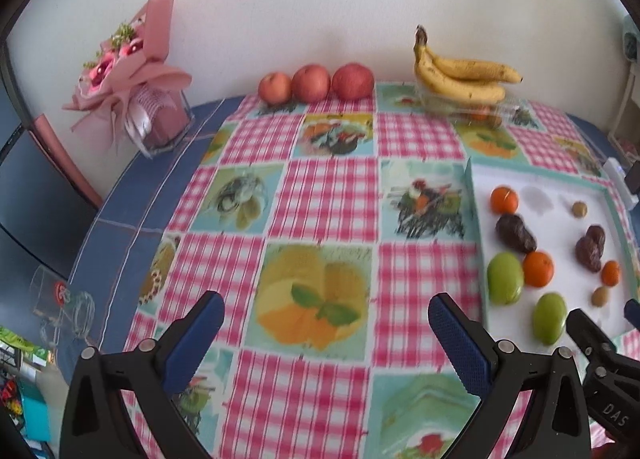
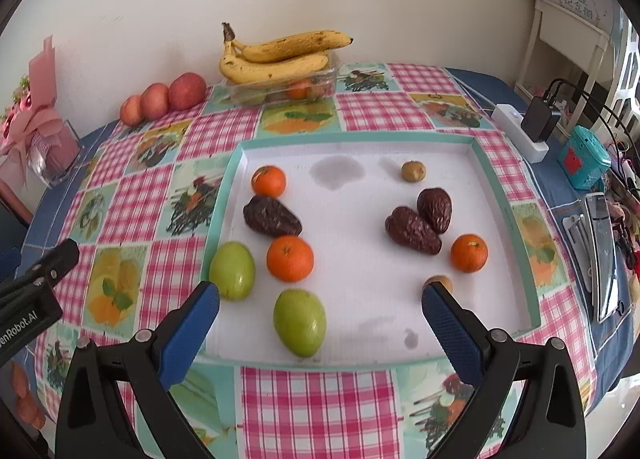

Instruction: Organize fruits

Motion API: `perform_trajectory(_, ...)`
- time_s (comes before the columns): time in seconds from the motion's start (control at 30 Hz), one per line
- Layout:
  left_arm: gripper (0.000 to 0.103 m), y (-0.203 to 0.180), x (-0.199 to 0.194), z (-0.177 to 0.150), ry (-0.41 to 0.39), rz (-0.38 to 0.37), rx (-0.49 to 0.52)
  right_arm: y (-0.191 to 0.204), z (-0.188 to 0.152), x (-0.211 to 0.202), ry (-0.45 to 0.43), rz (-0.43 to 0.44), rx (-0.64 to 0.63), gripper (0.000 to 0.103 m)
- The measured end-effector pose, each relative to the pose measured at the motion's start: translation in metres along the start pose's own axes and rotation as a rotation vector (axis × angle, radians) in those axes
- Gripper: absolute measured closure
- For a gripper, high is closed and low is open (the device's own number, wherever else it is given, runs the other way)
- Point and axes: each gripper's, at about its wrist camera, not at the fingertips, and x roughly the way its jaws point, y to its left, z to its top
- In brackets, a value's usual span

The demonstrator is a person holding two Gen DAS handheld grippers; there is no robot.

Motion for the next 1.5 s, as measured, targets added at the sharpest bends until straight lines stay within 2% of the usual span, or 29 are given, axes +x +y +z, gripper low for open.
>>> perform_trajectory(0.5,0.000,0.018,0.005,-0.028,0.093,0.033,-0.029,0.015,-0.027,-0.007,0.046,0.009,-0.043,0.002)
perform_trajectory(0.77,0.000,0.024,0.001,-0.031,0.084,0.005,-0.052,0.016,-0.028,-0.012,0.031,0.010,-0.042,0.002)
perform_trajectory(1.5,0.000,0.024,0.010,-0.033,0.129,0.013,-0.047,0.017,-0.030,-0.009,0.049,0.017,-0.038,0.002)
